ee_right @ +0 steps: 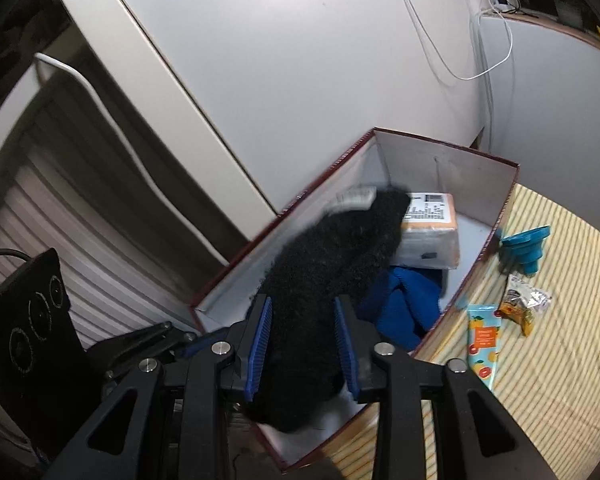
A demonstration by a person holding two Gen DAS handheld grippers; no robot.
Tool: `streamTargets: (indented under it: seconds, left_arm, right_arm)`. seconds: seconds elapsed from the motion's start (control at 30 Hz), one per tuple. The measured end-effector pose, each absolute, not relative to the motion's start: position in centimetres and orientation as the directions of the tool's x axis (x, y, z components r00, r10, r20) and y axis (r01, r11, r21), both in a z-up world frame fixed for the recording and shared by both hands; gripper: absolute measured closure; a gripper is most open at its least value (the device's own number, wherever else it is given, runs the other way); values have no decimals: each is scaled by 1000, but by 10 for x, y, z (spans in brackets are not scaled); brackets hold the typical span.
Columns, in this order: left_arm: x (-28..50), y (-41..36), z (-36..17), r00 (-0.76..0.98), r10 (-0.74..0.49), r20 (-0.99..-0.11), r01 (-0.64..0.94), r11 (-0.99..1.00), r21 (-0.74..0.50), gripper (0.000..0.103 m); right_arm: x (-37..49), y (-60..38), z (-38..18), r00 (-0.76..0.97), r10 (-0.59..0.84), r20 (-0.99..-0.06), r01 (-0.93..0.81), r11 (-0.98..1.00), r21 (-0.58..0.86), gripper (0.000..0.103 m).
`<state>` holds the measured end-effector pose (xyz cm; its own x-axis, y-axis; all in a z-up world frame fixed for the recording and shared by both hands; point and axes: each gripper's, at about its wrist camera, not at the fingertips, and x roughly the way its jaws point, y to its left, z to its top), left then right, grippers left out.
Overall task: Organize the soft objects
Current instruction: 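Carry the glove with both tools into the shoebox and open them, then withdraw both tools from the shoebox back over the bed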
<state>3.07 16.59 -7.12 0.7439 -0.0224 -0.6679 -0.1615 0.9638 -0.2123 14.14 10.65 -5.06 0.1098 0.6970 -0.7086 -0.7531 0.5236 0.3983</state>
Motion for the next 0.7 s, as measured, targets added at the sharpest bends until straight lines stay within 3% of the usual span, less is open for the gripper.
streamTargets:
  seconds: [0.1, 0.2, 0.37, 0.47, 0.7]
  left_arm:
    - [27, 169, -76, 736, -4, -677, -179, 963, -201, 77]
    - [22, 171, -76, 737, 6, -675, -190, 961, -199, 70]
    - [14, 170, -69, 752, 11, -660, -190, 961, -201, 68]
    - [11, 167, -67, 759, 8, -651, -188, 960, -207, 56]
    - [2, 150, -62, 771, -2, -637, -165, 966, -201, 55]
  right_arm:
    - [145, 100, -49, 128, 699, -704, -747, 535, 395, 47]
    - [145, 93, -44, 163, 689, -706, -750, 551, 365, 46]
    - [135, 78, -35, 263, 649, -714, -756, 598, 265, 41]
    - [123, 69, -28, 344, 618, -707, -758, 627, 179, 40]
    - [100, 35, -10, 471, 594, -652, -741, 667, 72, 32]
